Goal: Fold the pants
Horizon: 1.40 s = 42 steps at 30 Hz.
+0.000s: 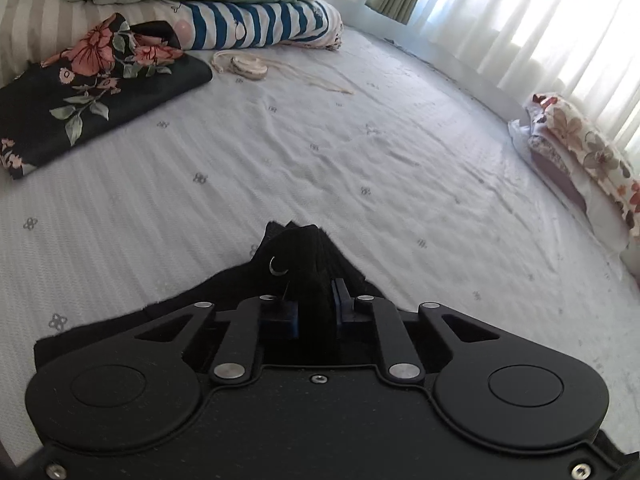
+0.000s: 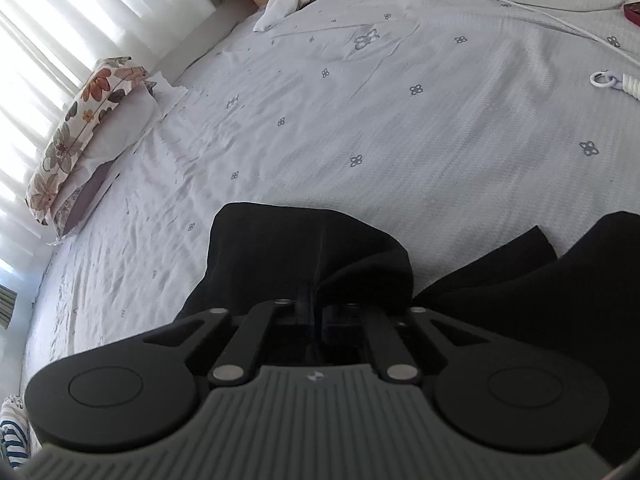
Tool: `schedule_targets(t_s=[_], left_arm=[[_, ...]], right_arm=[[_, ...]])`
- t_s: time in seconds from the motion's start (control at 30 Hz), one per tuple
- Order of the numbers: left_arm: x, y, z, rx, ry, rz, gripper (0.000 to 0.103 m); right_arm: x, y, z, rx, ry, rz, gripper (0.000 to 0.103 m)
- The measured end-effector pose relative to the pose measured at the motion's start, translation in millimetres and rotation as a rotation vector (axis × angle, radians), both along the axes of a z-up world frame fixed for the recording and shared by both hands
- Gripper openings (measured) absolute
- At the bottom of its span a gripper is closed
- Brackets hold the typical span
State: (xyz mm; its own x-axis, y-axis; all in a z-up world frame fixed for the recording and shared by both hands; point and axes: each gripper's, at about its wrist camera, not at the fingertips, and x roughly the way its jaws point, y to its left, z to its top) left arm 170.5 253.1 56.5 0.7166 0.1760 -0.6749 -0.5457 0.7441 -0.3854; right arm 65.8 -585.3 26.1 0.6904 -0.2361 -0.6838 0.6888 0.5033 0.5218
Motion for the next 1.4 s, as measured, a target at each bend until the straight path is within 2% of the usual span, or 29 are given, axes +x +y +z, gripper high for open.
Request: schedule_targets(t_s=[0.13, 0.23, 0.43, 0.5, 0.6, 0.83, 1.27, 1.4], left_arm=[[-10, 15, 24, -0.058, -0.055, -0.009, 0.013], [-19, 21, 40, -0.043, -0.064, -0.047, 0.013], [-52, 31, 51, -0.059, -0.077, -0.071, 0.012], [-65, 37, 51, -0.077, -0.084, -0.073, 0.012], [-85, 44, 47, -0.051, -0.067, -0.069, 0.012], [-103, 46, 18, -0.023, 0.006, -0.057, 0.012], [-118, 40, 4, 0.017, 0.031, -0.052, 0.013], [-119, 33, -6, 0.09, 0.069, -0.058, 0.015]], right_arm=[[-6, 11, 34, -0.136, -0.015, 0.016, 0.005], [-17, 18, 60, -0.232, -0.002, 0.035, 0.005], [-56, 27, 81, -0.263, -0.005, 0.056, 0.005], [-71, 28, 81, -0.257, -0.006, 0.063, 0.005], [-92, 30, 75, -0.266, 0.025, 0.078, 0.005], [-128, 32, 49, -0.236, 0.094, 0.082, 0.005], [-147, 27, 26, -0.226, 0.149, 0.083, 0.008], [-150, 28, 13, -0.214, 0.155, 0.084, 0.009]])
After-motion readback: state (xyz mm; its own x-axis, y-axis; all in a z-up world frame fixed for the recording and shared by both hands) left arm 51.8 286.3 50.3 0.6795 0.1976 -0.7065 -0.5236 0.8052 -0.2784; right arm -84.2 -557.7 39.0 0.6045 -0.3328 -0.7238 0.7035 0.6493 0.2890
